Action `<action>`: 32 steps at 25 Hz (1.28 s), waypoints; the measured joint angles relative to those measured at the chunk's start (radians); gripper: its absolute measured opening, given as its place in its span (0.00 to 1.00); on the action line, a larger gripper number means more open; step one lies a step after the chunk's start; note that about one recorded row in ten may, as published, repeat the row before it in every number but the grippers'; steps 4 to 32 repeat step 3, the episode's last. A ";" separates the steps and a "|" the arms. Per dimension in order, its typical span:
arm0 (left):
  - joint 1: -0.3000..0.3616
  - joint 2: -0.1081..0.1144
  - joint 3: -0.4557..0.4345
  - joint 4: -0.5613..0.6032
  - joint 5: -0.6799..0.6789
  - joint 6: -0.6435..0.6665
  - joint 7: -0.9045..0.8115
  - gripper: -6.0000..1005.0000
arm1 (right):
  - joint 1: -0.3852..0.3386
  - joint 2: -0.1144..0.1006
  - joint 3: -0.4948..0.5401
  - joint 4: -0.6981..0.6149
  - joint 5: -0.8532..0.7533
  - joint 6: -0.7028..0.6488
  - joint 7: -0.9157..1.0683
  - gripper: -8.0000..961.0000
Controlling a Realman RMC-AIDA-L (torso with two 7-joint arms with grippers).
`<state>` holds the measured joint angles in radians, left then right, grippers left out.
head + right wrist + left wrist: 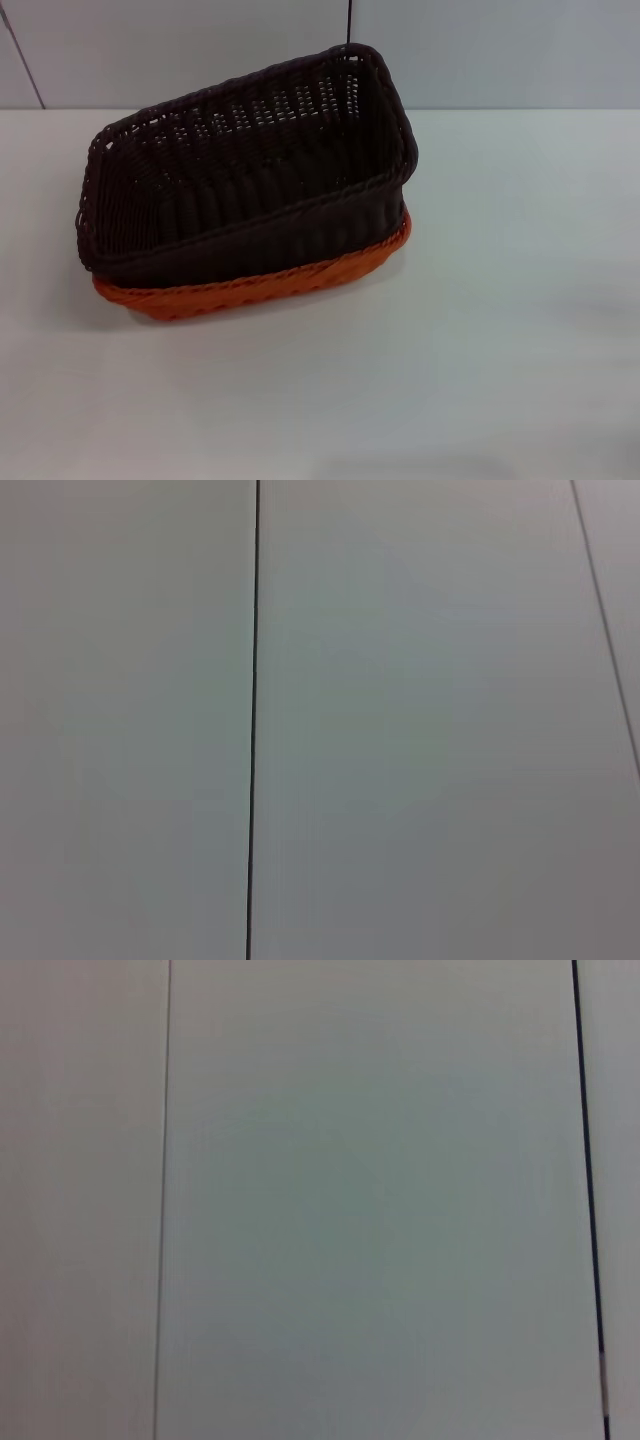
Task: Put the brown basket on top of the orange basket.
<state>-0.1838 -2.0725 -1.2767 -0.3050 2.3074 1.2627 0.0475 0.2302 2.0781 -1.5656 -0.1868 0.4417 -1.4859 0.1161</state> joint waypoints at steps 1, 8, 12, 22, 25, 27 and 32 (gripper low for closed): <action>0.003 0.000 0.001 0.007 0.000 0.000 0.000 0.84 | 0.004 0.000 0.001 0.000 0.001 0.008 0.001 0.86; 0.006 0.002 0.002 0.021 0.003 0.001 0.004 0.84 | 0.008 0.002 0.004 -0.003 0.004 0.009 0.000 0.86; 0.006 0.002 0.002 0.021 0.003 0.001 0.004 0.84 | 0.008 0.002 0.004 -0.003 0.004 0.009 0.000 0.86; 0.006 0.002 0.002 0.021 0.003 0.001 0.004 0.84 | 0.008 0.002 0.004 -0.003 0.004 0.009 0.000 0.86; 0.006 0.002 0.002 0.021 0.003 0.001 0.004 0.84 | 0.008 0.002 0.004 -0.003 0.004 0.009 0.000 0.86; 0.006 0.002 0.002 0.021 0.003 0.001 0.004 0.84 | 0.008 0.002 0.004 -0.003 0.004 0.009 0.000 0.86; 0.006 0.002 0.002 0.021 0.003 0.001 0.004 0.84 | 0.008 0.002 0.004 -0.003 0.004 0.009 0.000 0.86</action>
